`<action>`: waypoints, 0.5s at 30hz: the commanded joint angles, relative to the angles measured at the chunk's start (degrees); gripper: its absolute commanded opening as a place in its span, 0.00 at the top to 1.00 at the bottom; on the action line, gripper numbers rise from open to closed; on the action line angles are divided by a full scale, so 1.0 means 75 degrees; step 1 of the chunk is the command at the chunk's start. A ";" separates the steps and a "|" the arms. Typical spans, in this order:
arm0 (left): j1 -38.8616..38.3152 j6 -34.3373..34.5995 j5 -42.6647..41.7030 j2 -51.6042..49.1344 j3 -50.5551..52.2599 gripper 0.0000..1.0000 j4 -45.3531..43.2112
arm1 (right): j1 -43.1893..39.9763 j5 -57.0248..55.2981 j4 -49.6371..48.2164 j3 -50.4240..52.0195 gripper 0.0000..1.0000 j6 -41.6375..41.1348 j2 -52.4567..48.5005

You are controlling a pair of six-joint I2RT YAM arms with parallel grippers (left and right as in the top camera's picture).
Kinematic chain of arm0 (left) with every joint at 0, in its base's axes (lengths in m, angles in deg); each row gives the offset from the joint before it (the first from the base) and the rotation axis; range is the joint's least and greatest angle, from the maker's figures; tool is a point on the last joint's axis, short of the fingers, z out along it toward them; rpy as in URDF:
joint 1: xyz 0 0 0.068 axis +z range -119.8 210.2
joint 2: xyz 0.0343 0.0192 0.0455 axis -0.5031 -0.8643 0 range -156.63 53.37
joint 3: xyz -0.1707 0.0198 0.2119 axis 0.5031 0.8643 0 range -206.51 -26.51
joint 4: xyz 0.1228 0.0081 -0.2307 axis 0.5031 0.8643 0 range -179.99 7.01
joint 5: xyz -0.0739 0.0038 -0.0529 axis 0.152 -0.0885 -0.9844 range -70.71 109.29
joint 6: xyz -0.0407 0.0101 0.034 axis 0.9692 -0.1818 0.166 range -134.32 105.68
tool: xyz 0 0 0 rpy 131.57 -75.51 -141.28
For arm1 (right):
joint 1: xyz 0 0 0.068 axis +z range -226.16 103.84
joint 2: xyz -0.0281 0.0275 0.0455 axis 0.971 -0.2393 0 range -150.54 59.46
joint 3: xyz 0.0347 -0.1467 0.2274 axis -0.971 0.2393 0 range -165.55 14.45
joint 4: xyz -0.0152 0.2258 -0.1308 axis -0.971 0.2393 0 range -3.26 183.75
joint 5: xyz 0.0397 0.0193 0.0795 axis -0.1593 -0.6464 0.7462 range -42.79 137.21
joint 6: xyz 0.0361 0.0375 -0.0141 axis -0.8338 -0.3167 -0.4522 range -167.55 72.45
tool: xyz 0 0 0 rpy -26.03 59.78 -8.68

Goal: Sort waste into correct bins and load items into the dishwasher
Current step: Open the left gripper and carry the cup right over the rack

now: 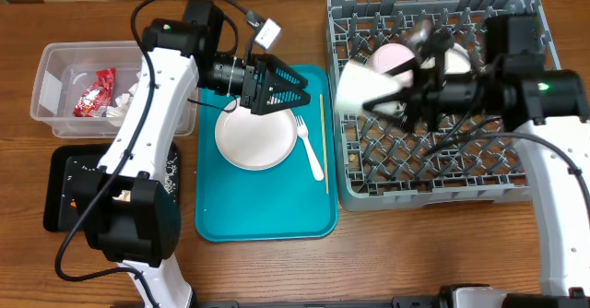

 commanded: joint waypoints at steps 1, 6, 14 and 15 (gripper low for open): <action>0.0012 0.0437 0.1093 0.0195 -0.0157 0.00 0.0102 | -0.0484 -0.1894 -0.0361 0.0015 0.70 -0.2990 0.0023; -0.0006 0.1279 0.2398 0.0195 -0.0157 0.00 0.0105 | -0.0915 -0.5243 -0.0087 0.0015 0.72 -0.4873 0.0023; -0.0041 0.2576 0.4491 0.0195 -0.0157 0.00 0.0076 | -0.0944 -0.8629 0.0831 0.0015 0.72 -0.5788 0.0020; -0.0047 0.2690 0.4593 0.0195 -0.0157 0.00 0.0047 | -0.0944 -0.8865 0.0863 0.0015 0.72 -0.5916 0.0020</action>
